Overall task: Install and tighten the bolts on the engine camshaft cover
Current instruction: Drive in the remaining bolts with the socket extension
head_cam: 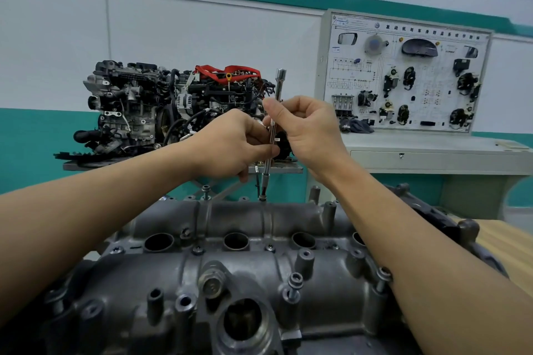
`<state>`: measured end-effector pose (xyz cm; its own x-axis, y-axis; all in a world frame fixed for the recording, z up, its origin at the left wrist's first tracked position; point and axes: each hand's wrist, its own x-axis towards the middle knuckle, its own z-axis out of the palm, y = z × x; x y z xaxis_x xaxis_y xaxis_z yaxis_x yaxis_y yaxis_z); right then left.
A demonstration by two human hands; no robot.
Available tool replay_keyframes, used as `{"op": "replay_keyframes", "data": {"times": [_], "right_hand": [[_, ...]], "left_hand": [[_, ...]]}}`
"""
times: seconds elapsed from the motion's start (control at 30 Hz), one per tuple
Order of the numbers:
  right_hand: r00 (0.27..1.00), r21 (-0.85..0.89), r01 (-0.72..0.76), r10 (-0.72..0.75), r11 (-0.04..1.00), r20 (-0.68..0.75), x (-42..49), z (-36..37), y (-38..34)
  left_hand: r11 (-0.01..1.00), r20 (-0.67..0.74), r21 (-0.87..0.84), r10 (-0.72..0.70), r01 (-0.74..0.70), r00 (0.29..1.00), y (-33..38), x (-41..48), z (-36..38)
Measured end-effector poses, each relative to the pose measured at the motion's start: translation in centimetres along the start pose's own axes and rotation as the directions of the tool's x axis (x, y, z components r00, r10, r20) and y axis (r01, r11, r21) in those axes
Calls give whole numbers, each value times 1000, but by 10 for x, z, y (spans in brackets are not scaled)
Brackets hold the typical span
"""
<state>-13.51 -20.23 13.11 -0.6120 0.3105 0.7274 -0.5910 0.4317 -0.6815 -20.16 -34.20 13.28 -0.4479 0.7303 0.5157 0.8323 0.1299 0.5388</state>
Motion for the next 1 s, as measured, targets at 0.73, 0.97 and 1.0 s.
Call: {"op": "replay_keyframes", "data": {"times": [0.73,0.97,1.0], "right_hand": [[992,15,-24,22,1000,121,1,-2,-1],[998,5,-25,25,1000,-51,1,0,2],[999,19,-39,39,999,-15,2,-1,2]], "left_hand": [[999,5,52,-10,10,1000,-8,3,0],[998,33,62,0,-2,999,-5,2,0],[998,33,68,-5,3,999,-6,2,0]]}}
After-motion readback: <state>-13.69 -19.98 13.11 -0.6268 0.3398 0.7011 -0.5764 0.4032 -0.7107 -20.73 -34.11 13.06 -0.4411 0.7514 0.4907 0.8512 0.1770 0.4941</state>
